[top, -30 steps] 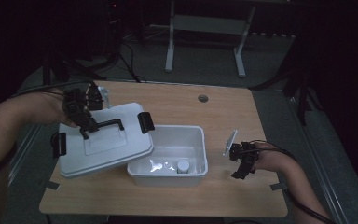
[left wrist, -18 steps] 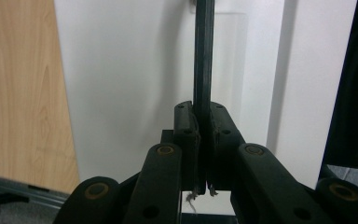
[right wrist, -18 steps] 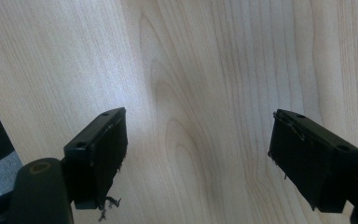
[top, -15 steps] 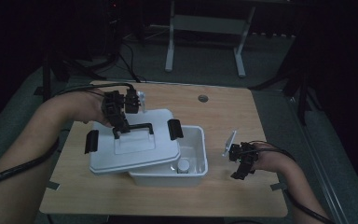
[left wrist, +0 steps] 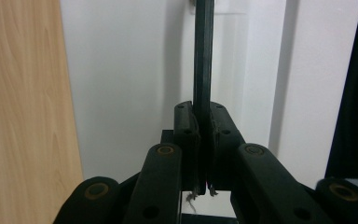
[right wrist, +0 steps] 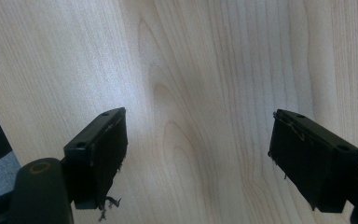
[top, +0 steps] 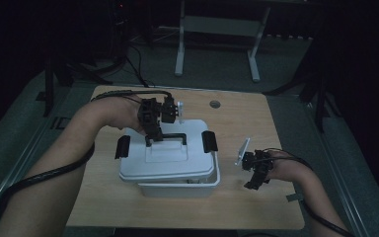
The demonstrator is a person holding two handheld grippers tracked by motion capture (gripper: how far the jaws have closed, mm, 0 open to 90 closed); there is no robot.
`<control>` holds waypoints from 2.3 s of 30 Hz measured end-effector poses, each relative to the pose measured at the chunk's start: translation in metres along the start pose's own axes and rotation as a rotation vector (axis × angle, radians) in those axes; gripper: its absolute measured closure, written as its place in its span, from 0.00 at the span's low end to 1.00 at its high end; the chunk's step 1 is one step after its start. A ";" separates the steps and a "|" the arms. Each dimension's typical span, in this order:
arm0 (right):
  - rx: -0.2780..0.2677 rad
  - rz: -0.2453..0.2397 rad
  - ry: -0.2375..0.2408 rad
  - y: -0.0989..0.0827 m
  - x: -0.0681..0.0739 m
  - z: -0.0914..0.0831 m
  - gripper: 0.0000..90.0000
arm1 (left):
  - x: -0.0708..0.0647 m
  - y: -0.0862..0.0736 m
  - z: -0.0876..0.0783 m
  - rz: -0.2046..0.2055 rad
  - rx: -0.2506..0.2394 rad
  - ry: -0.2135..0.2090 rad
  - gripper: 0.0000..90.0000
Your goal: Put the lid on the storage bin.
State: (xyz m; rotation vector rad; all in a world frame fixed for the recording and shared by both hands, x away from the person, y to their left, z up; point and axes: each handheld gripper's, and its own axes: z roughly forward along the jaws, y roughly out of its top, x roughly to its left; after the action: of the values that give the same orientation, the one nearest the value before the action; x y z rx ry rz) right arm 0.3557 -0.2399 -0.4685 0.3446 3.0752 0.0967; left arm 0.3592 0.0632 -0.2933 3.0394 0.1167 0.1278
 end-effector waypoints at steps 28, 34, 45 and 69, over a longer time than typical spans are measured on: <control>-0.005 -0.001 -0.011 -0.004 0.002 -0.005 0.21 | 0.005 0.028 0.055 0.024 0.045 -0.061 0.93; -0.004 -0.004 -0.012 -0.003 0.003 -0.005 0.21 | 0.009 0.026 0.059 0.023 0.038 -0.067 0.93; -0.004 -0.014 -0.009 -0.001 0.005 -0.004 0.21 | 0.015 0.020 0.058 -0.027 0.023 -0.010 0.56; -0.003 -0.005 -0.014 -0.002 0.004 -0.004 0.21 | 0.007 -0.058 0.061 -0.119 -0.140 -0.011 0.16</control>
State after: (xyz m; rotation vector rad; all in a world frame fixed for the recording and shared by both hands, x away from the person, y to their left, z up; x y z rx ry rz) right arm 0.3509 -0.2408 -0.4648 0.3366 3.0618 0.0991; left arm 0.3675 0.1155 -0.3585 2.8843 0.2746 0.1060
